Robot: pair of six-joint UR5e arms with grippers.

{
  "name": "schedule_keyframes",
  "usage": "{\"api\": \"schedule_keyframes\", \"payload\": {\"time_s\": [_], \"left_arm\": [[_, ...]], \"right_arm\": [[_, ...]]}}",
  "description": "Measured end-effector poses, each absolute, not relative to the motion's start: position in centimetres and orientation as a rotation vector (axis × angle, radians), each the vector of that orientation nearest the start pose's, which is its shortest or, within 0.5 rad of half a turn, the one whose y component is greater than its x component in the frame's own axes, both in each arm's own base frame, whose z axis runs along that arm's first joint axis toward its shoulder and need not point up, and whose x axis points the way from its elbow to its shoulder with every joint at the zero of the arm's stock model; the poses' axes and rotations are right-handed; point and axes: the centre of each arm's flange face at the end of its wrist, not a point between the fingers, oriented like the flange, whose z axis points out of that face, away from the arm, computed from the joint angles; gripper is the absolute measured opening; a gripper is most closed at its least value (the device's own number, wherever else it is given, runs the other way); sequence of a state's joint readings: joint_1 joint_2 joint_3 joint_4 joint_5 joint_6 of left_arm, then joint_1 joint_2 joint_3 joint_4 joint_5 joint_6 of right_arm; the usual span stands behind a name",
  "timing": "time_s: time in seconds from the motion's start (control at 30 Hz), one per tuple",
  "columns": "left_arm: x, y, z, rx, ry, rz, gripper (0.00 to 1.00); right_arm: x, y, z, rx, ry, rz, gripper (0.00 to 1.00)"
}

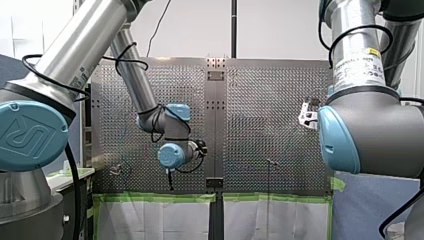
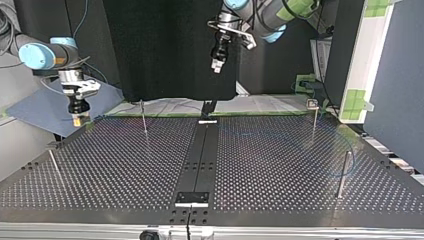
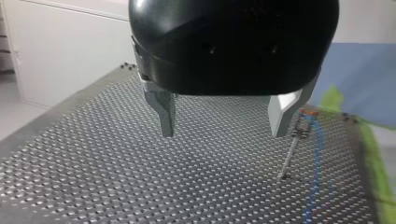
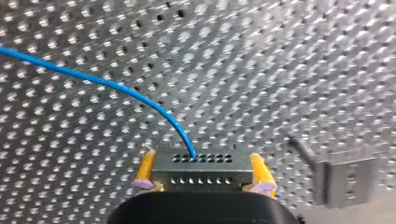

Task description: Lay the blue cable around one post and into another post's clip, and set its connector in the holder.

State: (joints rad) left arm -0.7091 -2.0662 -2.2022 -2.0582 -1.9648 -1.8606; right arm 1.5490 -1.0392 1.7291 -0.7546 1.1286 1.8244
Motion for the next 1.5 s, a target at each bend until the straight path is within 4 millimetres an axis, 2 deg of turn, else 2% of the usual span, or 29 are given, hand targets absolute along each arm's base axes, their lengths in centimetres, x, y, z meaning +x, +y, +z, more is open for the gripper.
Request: {"api": "schedule_keyframes", "payload": {"time_s": [0.63,1.0,1.17,1.5], "left_arm": [[22.3,-31.7,4.1,0.094,1.784,-0.370,1.00],[18.3,-28.4,2.6,0.137,1.881,-0.317,1.00],[16.4,-26.7,2.0,0.165,1.933,-0.281,1.00],[13.6,-24.3,1.4,0.193,2.002,-0.236,1.00]], "right_arm": [[16.1,-59.9,28.1,1.310,-1.111,1.754,0.00],[14.7,-59.0,33.7,1.226,-1.040,1.717,0.00],[13.5,-59.2,33.5,1.202,-1.058,1.644,0.00],[12.6,-60.5,29.3,1.241,-1.092,1.555,0.00]]}}
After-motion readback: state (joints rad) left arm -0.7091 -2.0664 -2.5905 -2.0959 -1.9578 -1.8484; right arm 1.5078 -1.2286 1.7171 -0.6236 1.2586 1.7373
